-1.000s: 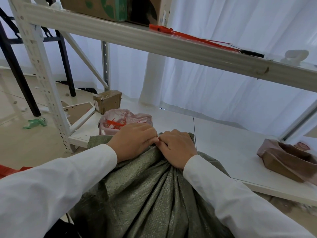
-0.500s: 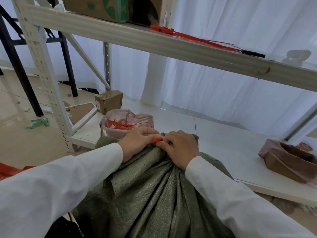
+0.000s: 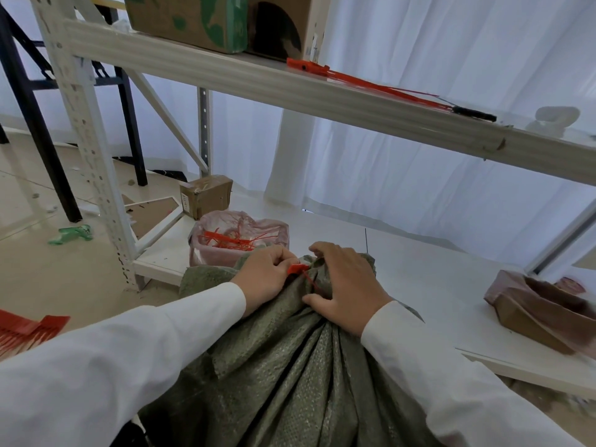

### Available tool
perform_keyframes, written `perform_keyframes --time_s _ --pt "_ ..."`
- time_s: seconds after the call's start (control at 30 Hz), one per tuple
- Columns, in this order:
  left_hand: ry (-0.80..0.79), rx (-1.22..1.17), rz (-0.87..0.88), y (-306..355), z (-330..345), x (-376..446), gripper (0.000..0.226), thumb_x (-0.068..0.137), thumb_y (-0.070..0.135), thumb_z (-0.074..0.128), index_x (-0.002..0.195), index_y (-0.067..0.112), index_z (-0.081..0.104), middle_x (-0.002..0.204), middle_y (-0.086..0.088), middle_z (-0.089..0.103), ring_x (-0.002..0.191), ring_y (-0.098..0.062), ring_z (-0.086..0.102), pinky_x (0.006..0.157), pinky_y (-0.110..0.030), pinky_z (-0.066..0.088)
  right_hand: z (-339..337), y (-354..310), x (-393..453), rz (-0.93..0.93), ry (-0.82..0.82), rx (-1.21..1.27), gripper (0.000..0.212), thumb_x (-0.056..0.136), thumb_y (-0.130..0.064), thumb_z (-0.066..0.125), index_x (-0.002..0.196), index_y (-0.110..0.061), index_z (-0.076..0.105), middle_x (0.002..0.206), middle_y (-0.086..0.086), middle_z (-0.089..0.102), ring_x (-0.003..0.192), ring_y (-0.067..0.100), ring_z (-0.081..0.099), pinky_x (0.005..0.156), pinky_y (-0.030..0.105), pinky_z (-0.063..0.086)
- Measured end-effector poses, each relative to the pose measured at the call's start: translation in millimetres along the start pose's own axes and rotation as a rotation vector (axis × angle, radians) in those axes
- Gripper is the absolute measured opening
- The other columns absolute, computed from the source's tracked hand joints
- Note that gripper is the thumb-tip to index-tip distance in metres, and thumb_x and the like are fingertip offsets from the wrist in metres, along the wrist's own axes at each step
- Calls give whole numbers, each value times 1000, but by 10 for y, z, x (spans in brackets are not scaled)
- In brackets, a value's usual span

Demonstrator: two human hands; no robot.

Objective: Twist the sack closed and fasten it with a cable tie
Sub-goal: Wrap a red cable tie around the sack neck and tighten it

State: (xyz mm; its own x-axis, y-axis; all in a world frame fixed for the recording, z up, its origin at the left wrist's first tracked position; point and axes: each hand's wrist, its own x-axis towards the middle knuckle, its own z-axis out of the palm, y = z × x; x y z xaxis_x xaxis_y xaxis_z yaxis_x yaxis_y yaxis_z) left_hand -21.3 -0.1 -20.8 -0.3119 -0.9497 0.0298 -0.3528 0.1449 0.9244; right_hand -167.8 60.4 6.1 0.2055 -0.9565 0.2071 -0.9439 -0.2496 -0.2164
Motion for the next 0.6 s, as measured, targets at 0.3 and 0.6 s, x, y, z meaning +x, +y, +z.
perform_keyframes --time_s 0.3,0.6 --pt "-24 89 82 24 19 -25 15 92 16 52 78 17 58 80 6 58 75 -6 52 66 -9 36 200 -44 -72 -18 179 -282 29 76 -40 40 75 -28 66 77 -11 66 78 19 62 77 31 39" --pt "12 88 92 49 29 -41 15 95 17 48 85 14 59 90 -1 60 86 -14 52 77 -23 36 -100 5 -64 110 264 94 59 68 -66 39 110 -27 54 104 -7 63 105 16 50 91 33 36"
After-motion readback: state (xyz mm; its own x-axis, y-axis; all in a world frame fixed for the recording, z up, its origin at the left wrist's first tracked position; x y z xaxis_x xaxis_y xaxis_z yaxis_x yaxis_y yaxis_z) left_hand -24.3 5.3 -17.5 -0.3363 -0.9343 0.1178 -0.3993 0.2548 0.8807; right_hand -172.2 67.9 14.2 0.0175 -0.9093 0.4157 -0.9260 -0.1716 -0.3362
